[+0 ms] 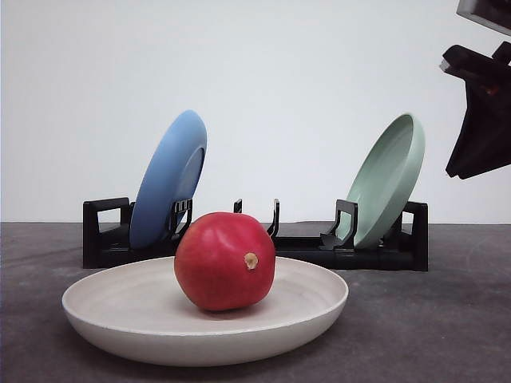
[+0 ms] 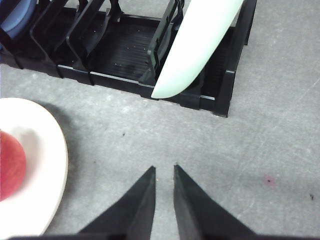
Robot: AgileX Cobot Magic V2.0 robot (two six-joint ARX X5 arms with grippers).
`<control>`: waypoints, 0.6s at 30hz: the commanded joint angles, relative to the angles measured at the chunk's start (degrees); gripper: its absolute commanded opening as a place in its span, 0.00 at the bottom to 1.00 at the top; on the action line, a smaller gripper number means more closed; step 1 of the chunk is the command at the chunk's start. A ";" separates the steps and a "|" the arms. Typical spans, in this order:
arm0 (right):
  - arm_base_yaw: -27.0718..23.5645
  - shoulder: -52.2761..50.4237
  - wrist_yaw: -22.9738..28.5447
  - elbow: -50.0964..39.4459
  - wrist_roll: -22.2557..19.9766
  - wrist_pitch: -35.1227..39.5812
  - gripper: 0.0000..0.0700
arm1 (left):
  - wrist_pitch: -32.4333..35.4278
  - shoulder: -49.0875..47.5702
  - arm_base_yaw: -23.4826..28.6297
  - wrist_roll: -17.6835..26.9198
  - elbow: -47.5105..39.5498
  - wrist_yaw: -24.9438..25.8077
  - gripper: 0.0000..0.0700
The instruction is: Place pomegranate in white plate
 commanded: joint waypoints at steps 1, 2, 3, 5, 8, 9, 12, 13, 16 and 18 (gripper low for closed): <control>0.26 0.20 0.04 0.22 -0.24 0.62 0.09 | 1.01 -3.60 1.43 0.39 -2.48 -0.66 0.00; 0.26 0.20 0.04 0.22 -0.24 0.63 0.09 | 0.95 -5.85 2.40 0.41 -4.00 -1.07 0.00; 0.26 0.20 0.03 0.22 -0.24 0.63 0.09 | 0.96 -7.93 3.23 0.40 -5.32 -1.42 0.00; 0.26 0.20 0.04 0.22 -0.24 0.63 0.09 | 0.91 -11.69 4.57 0.39 -7.55 -1.68 0.00; 0.24 0.20 0.02 0.22 -0.24 0.74 0.09 | 0.77 -16.34 5.86 0.43 -10.14 -2.10 0.00; 0.25 0.20 0.02 0.22 -0.24 0.77 0.09 | 0.66 -17.61 6.10 0.55 -10.83 -2.23 0.00; 0.25 0.20 0.03 0.22 -0.24 0.81 0.09 | 1.78 -18.85 6.34 1.09 -12.83 -3.02 0.00; 0.25 0.20 0.04 0.22 -0.24 0.81 0.09 | 1.99 -18.86 6.33 0.99 -13.20 -3.29 0.00; 0.25 0.20 0.06 0.22 -0.24 0.98 0.09 | 1.80 -18.86 6.31 0.52 -13.17 -3.28 0.00; 0.26 0.20 0.04 0.22 -0.24 0.98 0.09 | 2.07 -18.76 6.31 0.52 -13.17 -3.28 0.00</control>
